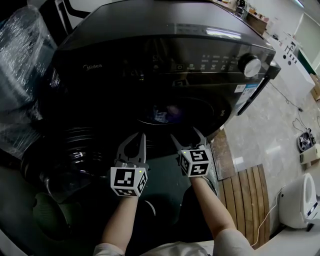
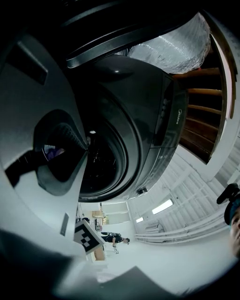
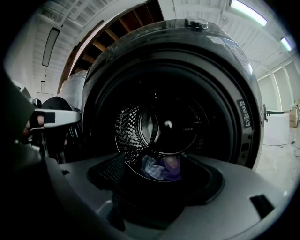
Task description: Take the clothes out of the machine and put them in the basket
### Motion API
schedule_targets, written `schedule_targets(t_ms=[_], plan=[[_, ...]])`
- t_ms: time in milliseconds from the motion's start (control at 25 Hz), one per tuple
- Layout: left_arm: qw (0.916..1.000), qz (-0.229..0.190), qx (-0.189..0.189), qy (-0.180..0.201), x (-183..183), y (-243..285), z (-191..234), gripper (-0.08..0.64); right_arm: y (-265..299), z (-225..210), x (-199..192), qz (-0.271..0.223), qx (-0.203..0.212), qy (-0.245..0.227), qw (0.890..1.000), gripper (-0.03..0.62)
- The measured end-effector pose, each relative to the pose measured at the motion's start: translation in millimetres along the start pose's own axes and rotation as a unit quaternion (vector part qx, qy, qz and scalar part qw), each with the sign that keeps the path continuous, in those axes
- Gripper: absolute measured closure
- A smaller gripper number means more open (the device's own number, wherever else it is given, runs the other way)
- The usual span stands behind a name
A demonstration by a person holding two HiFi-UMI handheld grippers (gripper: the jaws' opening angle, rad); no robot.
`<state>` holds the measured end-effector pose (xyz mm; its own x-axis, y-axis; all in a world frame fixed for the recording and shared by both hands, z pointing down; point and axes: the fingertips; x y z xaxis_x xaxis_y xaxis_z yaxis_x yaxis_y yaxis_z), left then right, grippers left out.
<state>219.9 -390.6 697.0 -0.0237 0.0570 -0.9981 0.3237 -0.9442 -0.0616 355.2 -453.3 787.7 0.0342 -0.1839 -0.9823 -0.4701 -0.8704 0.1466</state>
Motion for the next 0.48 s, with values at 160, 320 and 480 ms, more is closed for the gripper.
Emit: schedule_targets(t_ms=[160,320,480], plan=[[0.9999,0.008,-0.001,-0.014,-7.7,0.2,2.5,0.540,16.4,-7.4,-8.8,0.011,-0.011,0.004,1.000,0.216],[0.9996,0.009,0.001,-0.025,-9.2,1.9,4.6,0.540,34.0,-17.2,-16.0,0.020,-0.021,0.009,1.000,0.216],[0.9992,0.008,-0.004,-0.039,-11.6,2.3,-1.4,0.540,54.4,-23.9,-23.8,0.033,-0.028,0.006,0.999,0.216]])
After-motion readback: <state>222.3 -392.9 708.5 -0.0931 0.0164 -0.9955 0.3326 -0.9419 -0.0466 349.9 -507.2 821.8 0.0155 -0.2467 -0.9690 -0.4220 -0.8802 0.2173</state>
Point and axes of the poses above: the fingertips, and each gripper's own axes: y forward along the fingers, z to its left, x out of its top, and after that the axes turned 5 degrees about -z, right-handed
